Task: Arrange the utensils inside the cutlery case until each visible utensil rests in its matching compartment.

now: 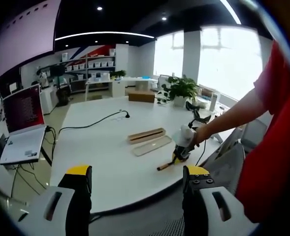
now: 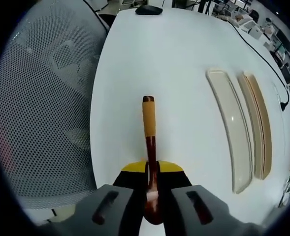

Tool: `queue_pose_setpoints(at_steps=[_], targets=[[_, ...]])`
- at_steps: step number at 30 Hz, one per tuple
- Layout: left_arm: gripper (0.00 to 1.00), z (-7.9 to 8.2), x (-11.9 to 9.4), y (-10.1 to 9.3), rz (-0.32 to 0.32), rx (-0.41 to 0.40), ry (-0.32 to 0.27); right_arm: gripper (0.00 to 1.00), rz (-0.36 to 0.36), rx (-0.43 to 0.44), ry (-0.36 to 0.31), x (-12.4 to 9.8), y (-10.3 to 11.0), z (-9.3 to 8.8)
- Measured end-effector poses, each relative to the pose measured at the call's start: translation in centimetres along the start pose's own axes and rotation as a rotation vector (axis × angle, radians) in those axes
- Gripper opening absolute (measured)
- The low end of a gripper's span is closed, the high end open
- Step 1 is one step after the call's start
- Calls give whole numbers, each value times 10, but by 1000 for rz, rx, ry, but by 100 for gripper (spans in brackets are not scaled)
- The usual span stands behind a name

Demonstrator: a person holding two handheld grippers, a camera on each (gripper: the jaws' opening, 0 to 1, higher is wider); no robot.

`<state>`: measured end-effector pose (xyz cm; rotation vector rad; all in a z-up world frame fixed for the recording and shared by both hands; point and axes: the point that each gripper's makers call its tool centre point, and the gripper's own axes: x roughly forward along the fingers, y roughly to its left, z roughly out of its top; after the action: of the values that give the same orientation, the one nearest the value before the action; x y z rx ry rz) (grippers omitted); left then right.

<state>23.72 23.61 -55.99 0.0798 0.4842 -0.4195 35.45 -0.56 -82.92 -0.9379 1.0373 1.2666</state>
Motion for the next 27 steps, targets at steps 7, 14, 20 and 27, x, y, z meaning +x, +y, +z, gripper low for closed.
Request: queue_pose_setpoints(at_steps=[7,14,20,27], targets=[[77,-1,0,1,5,-5,2,2,-10,-48,3,0,0,0],[77,-1,2,2,4,-7,-1,1,-18,-74,14,-1,-3,-2],[77,-2,2,3,2,-10,-3,1,-16,-53,11,-4,-2,-1],[77,-2,2,3,3,-12,-7,1,-12,-45,5,-11,-3,4]])
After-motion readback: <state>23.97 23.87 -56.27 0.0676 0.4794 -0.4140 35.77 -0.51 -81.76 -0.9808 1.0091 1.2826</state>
